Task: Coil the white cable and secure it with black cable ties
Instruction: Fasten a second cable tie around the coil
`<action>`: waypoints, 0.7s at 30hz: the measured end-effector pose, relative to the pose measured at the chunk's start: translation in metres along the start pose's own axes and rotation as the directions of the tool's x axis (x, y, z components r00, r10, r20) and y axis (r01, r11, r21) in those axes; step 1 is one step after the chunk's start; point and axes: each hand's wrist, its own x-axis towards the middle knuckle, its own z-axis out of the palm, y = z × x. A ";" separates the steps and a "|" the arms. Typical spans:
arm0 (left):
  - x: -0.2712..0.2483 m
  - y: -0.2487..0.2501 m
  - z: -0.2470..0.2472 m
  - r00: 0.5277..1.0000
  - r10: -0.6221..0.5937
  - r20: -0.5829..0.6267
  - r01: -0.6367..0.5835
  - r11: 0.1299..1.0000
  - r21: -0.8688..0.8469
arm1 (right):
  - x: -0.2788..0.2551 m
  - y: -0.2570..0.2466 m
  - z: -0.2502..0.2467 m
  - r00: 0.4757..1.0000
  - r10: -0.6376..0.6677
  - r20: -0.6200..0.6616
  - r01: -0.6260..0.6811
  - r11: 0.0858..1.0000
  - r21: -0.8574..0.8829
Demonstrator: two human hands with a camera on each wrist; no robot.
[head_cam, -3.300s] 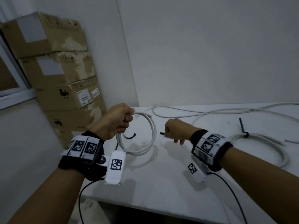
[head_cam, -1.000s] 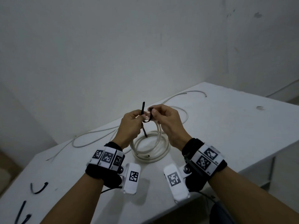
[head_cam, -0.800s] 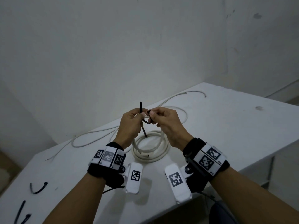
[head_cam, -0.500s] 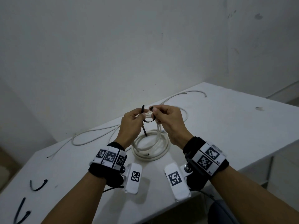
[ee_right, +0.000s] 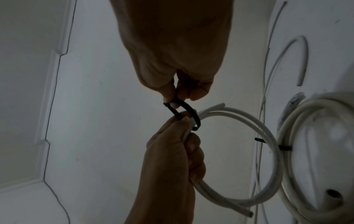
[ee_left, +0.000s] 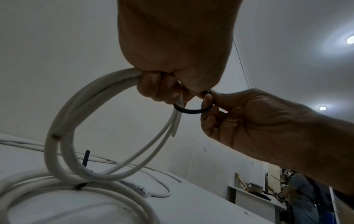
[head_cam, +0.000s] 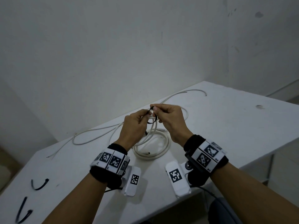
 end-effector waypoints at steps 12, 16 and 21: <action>-0.003 0.009 0.000 0.998 0.058 0.040 -0.062 0.992 0.107 | -0.002 -0.001 -0.008 0.994 -0.049 0.096 0.072 0.966 -0.248; -0.002 0.020 0.000 0.997 0.035 0.064 -0.040 0.996 0.082 | -0.005 -0.002 -0.005 0.989 -0.122 0.081 0.144 0.918 -0.369; 0.003 0.026 -0.006 0.984 -0.053 0.170 0.040 0.996 0.077 | -0.001 -0.002 -0.009 0.954 -0.273 0.128 0.300 0.820 -0.488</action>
